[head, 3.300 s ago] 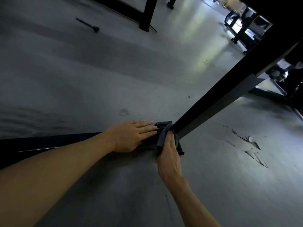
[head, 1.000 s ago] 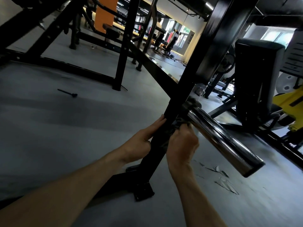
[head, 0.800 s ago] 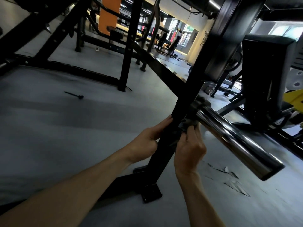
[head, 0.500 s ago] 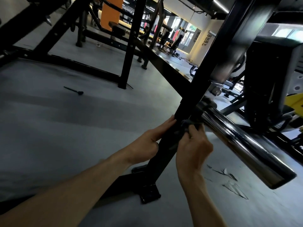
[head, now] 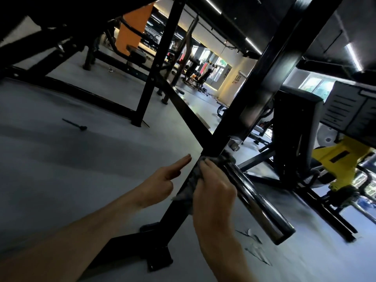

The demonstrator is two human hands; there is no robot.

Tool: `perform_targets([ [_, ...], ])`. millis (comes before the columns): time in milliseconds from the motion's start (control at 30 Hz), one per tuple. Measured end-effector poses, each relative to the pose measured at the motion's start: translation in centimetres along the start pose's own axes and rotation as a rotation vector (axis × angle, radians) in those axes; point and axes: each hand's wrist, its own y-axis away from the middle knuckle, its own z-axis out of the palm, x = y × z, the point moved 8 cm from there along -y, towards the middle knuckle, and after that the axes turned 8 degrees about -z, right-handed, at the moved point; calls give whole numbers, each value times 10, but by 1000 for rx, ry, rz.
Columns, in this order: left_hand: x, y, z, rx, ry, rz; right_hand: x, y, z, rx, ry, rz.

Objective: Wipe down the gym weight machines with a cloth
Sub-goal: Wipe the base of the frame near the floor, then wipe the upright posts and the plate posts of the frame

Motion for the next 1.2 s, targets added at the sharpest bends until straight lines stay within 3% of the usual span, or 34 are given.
perform_targets([
  [67, 12, -2, -7, 57, 17, 20, -12, -23, -15, -6, -47, -131],
  [233, 32, 5, -15, 42, -32, 112, 27, -42, 2, -457, 407, -481],
  [333, 42, 5, -16, 87, -192, 209, 57, -37, -3, -565, 501, -664],
  [433, 70, 10, 1, 106, -418, 350, 72, -37, -20, -576, 401, -705],
  [533, 113, 16, 18, 270, -652, 596, 79, -43, -17, -604, 343, -726],
  [700, 136, -7, 45, 302, -823, 555, 110, -44, -11, -654, 275, -716],
  [800, 152, -8, 62, 363, -1210, 723, 132, -54, -24, -515, 196, -542],
  [900, 165, -2, 73, 339, -1501, 856, 157, -66, -4, -555, 110, -224],
  [967, 166, 1, 78, 277, -1584, 874, 175, -68, 18, -621, -44, 84],
  [1033, 165, 4, 80, 251, -1548, 870, 188, -70, 21, -553, -170, 347],
  [1133, 159, 7, 79, 210, -1545, 887, 191, -66, 15, -464, -396, 536],
  [1200, 151, 8, 81, 174, -1621, 924, 183, -55, 21, -565, -522, 580],
])
